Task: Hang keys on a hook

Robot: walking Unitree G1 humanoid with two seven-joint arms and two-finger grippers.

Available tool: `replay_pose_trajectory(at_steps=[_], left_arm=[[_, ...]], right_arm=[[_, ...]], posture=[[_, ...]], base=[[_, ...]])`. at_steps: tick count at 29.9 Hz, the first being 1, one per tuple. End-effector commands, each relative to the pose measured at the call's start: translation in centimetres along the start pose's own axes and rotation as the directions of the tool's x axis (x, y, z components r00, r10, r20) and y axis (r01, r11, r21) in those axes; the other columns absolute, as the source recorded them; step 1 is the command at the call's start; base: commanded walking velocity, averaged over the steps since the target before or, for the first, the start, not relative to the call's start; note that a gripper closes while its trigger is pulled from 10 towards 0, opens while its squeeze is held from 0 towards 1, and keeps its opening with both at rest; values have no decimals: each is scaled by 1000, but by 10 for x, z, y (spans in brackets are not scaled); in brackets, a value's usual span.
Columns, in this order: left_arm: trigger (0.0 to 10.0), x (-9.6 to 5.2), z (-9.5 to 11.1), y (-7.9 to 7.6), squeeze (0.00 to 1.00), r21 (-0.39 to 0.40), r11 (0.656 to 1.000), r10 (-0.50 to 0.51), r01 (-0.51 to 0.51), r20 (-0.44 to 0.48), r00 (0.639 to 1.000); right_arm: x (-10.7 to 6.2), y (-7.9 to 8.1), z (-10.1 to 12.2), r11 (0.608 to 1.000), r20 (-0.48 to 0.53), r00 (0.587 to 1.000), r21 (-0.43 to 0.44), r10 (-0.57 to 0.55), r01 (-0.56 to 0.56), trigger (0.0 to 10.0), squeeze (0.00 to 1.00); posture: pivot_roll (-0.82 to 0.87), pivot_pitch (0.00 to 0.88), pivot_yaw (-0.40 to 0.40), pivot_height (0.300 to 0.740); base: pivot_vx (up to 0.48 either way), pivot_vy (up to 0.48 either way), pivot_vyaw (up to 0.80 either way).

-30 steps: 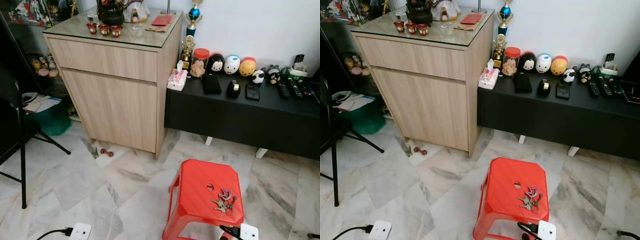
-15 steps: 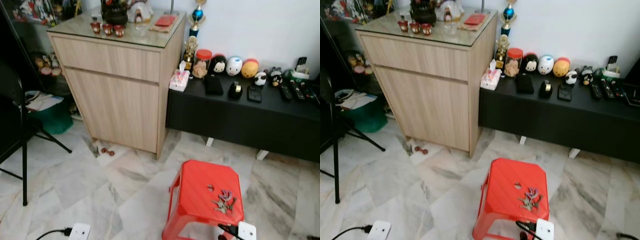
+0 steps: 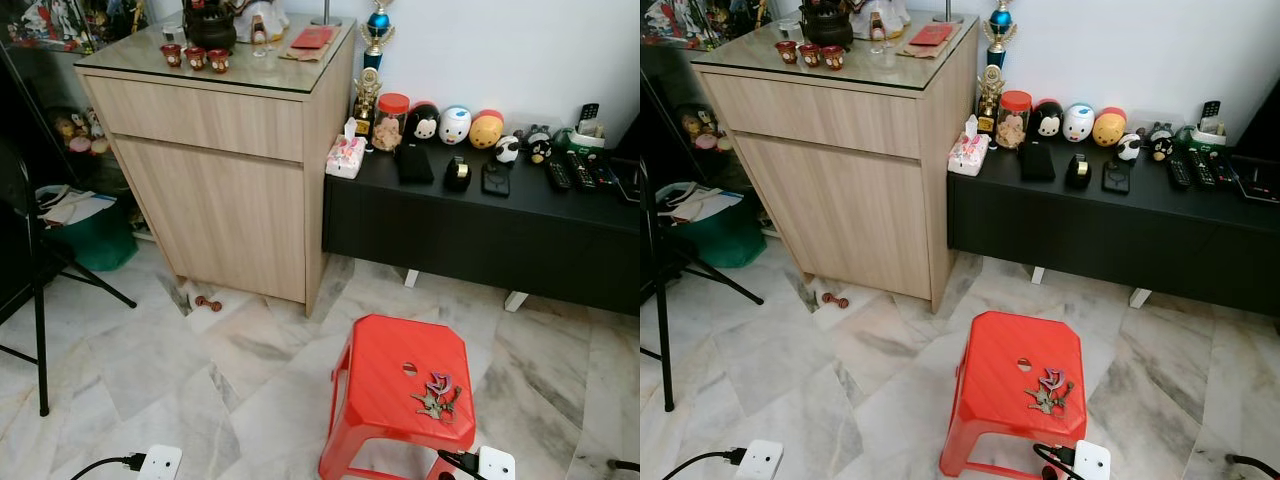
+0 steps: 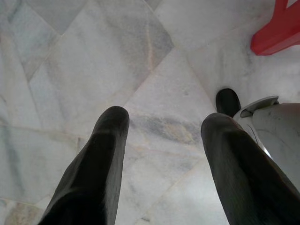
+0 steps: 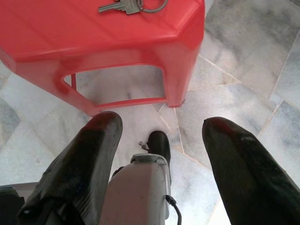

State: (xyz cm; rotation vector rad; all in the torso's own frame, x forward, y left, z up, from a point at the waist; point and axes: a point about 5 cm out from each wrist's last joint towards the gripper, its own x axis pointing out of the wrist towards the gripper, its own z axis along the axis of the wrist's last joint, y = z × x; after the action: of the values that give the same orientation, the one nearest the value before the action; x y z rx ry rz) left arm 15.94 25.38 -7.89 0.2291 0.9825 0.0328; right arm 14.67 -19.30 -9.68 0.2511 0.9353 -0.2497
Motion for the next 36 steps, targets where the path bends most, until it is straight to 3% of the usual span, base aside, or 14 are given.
replay_pose_trajectory(at_steps=[1,36], left_arm=[[10000,-1,-3,-1,0,-3,1000,-8,8,-1,1000],[10000,0,-2,-2,0,25,1000,-13,13,-1,1000]], right_arm=[[0,-3,0,1000,-2,1000,0,-8,8,10000,0],[0,-3,4,1000,31,1000,1,2,-2,10000,0]], posture=[[70,0,-4,740],[64,0,-9,740]], base=[[0,0,0],[0,-18,0]])
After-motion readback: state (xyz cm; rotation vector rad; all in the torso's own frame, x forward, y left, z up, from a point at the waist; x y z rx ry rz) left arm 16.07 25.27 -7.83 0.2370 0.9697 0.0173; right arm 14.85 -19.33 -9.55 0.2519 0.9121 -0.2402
